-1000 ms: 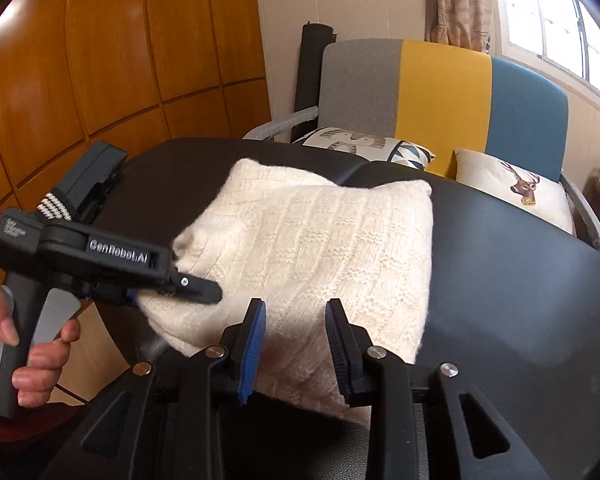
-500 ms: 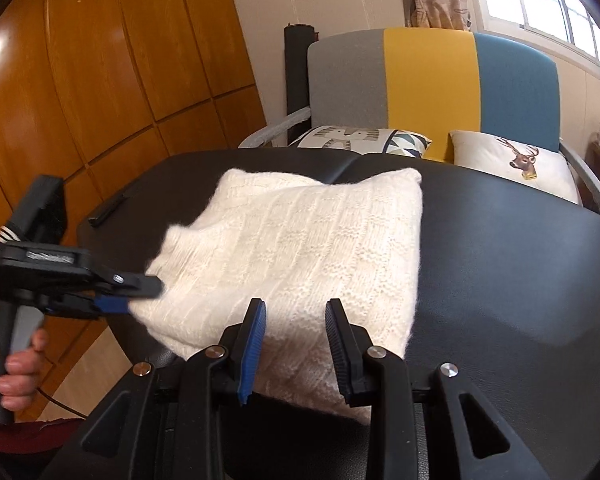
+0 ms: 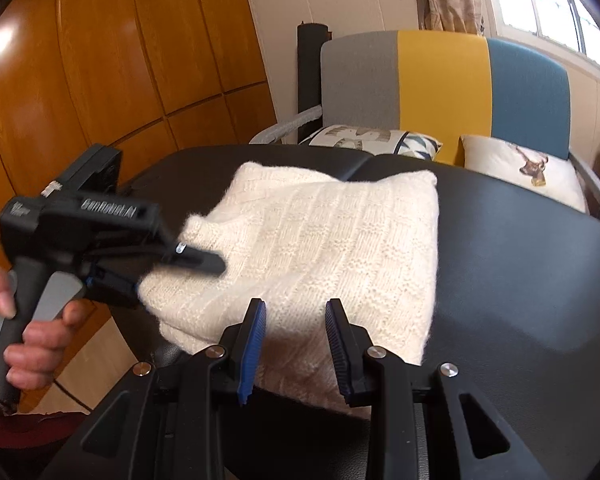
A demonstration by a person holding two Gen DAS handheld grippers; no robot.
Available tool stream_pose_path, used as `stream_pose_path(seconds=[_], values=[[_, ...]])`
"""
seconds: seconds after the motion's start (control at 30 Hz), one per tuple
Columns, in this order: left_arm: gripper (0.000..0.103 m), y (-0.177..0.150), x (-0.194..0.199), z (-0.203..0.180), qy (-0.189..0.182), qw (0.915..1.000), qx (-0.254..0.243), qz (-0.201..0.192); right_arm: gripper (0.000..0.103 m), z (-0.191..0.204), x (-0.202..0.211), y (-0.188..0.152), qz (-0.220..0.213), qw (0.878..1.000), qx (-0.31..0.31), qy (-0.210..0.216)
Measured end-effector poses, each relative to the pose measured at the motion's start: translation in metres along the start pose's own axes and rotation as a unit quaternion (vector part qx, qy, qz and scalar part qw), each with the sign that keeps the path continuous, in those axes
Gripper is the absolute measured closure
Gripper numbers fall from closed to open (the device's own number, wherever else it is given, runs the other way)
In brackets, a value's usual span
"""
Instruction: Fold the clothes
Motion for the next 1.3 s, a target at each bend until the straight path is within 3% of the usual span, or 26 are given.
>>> stream_pose_path(seconds=[0.07,0.1,0.13,0.33,0.47,0.53,0.63,0.73,0.8,0.9,1.13,1.3], values=[[0.057,0.004,-0.006,0.0,-0.003,1.0,-0.002,-0.004,0.072,-0.001,-0.002,-0.001,0.002,1.0,-0.004,0.001],[0.079,0.006,-0.009,0.0,-0.004,0.9999,-0.006,-0.007,0.072,-0.002,-0.001,-0.001,0.001,1.0,-0.006,0.002],[0.084,0.008,-0.014,-0.004,-0.004,0.9999,-0.013,-0.01,0.072,-0.003,0.0,-0.001,0.0,1.0,-0.006,0.0],[0.088,0.004,0.006,-0.028,-0.04,0.9952,-0.082,-0.036,0.072,-0.01,0.007,-0.002,-0.014,1.0,-0.022,0.009],[0.088,0.011,0.0,-0.043,-0.057,0.9943,-0.083,-0.036,0.072,0.003,0.028,-0.008,-0.044,0.991,-0.005,0.124],[0.088,0.013,-0.003,-0.047,-0.073,0.9938,-0.077,-0.034,0.072,0.017,0.027,-0.018,-0.028,0.989,0.025,0.141],[0.088,0.014,-0.004,-0.057,-0.091,0.9914,-0.085,-0.037,0.077,0.025,0.001,-0.034,0.009,0.996,0.057,0.063],[0.088,0.012,0.003,-0.064,-0.105,0.989,-0.097,-0.039,0.081,0.007,-0.015,-0.037,0.014,1.0,0.003,0.018],[0.089,0.011,0.007,-0.066,-0.109,0.9878,-0.104,-0.04,0.099,-0.001,-0.019,-0.038,0.018,1.0,0.0,-0.019],[0.09,0.007,0.017,-0.06,-0.109,0.9872,-0.108,-0.042,0.102,-0.008,-0.022,-0.042,0.031,0.996,0.019,-0.086],[0.09,-0.019,0.04,-0.053,-0.094,0.9817,-0.157,-0.053,0.102,-0.031,-0.017,-0.046,0.042,0.988,-0.024,-0.145],[0.09,-0.043,0.028,-0.015,-0.063,0.9898,-0.125,-0.029,0.1,-0.047,-0.034,-0.059,0.089,0.983,-0.077,-0.14]])
Point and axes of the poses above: each gripper's, at about its wrist camera, not at the fingertips, and x roughly against the way its jaws point, z to its left, y to its top, the point moved 4 cm from there along -x, roughly the way its jaws point, and after that the axes turned 7 degrees about -y, right-handed, at the moved point
